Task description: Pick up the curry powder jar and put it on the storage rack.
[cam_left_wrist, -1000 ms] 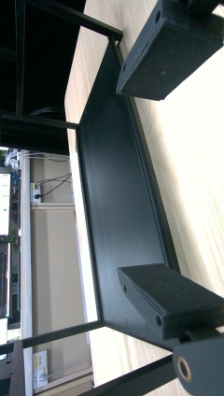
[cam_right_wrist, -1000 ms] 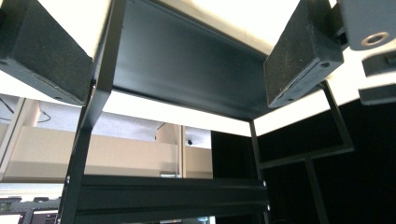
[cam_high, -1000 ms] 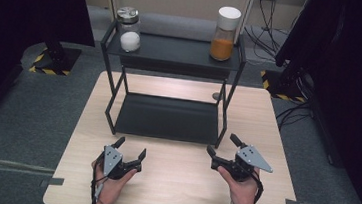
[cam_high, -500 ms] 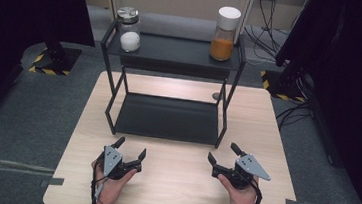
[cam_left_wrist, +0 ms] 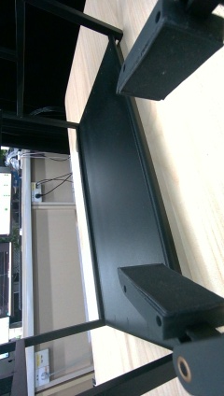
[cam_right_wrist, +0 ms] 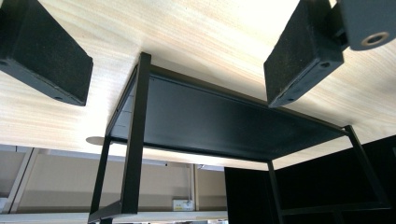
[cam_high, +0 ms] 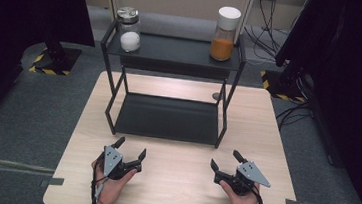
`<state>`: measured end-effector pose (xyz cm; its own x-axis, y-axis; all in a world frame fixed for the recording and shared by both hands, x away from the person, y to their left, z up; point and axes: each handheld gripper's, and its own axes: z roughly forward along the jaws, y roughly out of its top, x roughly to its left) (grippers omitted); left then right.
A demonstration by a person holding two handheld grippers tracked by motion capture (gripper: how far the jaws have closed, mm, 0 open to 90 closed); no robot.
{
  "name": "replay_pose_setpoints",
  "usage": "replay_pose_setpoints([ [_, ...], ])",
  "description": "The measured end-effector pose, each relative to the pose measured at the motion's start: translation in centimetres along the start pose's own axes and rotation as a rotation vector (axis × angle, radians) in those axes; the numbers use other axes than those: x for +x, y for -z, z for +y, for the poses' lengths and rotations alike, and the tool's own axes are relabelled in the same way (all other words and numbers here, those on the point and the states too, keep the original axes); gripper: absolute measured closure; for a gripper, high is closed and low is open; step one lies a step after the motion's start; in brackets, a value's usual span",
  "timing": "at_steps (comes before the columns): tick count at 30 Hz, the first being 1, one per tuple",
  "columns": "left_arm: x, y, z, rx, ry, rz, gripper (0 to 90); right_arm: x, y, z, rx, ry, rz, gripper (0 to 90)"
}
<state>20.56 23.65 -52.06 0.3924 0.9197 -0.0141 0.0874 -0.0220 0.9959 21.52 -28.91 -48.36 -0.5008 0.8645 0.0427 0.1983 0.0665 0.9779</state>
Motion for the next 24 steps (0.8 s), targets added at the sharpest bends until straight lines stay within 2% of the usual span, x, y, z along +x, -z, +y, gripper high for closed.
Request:
replay_pose_setpoints([
  [13,0.0,0.0,0.0,0.001,0.0,-0.001,10.3,0.4,0.2,-1.1,0.014,0.032,-0.014,8.1],
  [24,0.0,-0.1,0.1,0.003,-0.002,-0.003,10.3,0.4,0.2,-1.1,0.016,0.032,-0.013,6.5],
])
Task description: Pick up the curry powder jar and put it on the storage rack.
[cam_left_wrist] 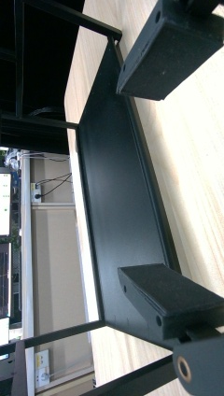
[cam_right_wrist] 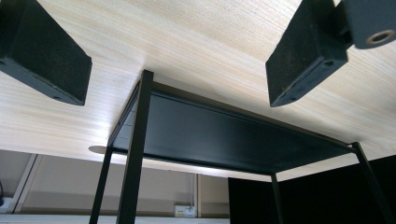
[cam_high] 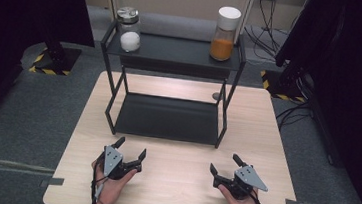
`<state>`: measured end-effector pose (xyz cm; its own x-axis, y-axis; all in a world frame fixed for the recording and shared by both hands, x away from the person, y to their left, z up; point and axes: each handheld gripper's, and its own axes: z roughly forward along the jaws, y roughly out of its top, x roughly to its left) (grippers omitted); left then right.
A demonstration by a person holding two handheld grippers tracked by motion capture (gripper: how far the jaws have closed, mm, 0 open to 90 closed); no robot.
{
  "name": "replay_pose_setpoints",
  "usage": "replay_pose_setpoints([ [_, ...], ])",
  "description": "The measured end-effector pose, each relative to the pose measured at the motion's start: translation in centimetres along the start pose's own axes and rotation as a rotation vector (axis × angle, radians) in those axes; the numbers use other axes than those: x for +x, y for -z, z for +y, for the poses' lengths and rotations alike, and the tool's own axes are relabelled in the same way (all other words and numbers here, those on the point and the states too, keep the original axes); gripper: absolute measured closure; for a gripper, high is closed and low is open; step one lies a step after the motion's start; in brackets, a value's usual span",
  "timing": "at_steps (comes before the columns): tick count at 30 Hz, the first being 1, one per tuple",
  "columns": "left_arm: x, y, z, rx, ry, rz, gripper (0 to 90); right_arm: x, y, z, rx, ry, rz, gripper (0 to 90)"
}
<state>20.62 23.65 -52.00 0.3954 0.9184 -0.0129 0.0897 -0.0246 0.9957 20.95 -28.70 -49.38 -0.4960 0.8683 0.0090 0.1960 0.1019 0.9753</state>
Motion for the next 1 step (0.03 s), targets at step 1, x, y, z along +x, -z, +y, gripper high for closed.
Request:
replay_pose_setpoints([
  [1,0.02,0.0,0.01,0.001,0.0,-0.001,10.3,-0.01,0.01,0.0,0.0,-0.008,-0.005,5.8],
])
